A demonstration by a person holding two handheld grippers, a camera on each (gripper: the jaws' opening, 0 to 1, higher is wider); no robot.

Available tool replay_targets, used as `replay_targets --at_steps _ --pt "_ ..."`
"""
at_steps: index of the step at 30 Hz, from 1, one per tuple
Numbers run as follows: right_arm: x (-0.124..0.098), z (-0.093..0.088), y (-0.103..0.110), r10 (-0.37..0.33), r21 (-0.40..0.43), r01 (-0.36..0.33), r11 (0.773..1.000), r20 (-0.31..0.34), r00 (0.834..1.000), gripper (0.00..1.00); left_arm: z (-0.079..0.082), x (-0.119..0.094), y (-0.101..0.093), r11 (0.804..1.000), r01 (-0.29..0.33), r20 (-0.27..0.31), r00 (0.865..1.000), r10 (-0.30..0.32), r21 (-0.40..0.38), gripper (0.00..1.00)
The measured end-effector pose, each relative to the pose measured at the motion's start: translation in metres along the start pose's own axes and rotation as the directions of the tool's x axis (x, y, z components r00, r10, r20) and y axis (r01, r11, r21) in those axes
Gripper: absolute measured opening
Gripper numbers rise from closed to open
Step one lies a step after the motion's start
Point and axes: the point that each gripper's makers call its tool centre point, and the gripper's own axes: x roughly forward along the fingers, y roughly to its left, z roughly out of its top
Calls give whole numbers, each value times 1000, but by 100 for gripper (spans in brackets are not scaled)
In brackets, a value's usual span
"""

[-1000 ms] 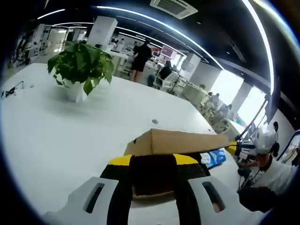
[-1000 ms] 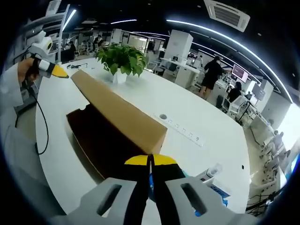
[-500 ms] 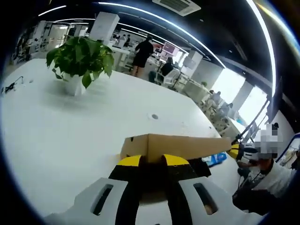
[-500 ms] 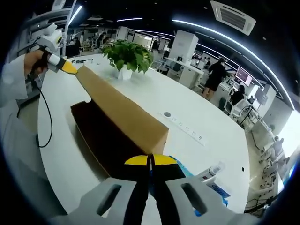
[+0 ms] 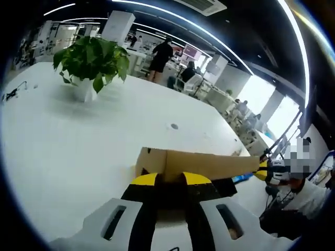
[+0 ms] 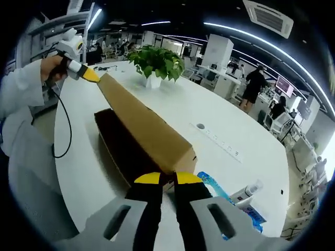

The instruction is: Operate the shoe box by opening the lid, removing the specified soft item, and placing it in the target area until the item is outside and the box remains undamaged.

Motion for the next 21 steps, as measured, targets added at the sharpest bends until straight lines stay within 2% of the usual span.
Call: replay_targets --at_steps 6,11,21 --pt "1 -6 7 44 28 -43 999 -8 999 15 -8 0 2 1000 0 -16 1000 0 -3 16" --pt "3 -13 13 61 29 -60 998 -31 998 15 -19 1 3 1000 4 -32 999 -4 -3 17" --pt "14 -39 23 111 70 -105 992 -101 989 17 -58 6 14 1000 16 -124 992 -16 1 18"
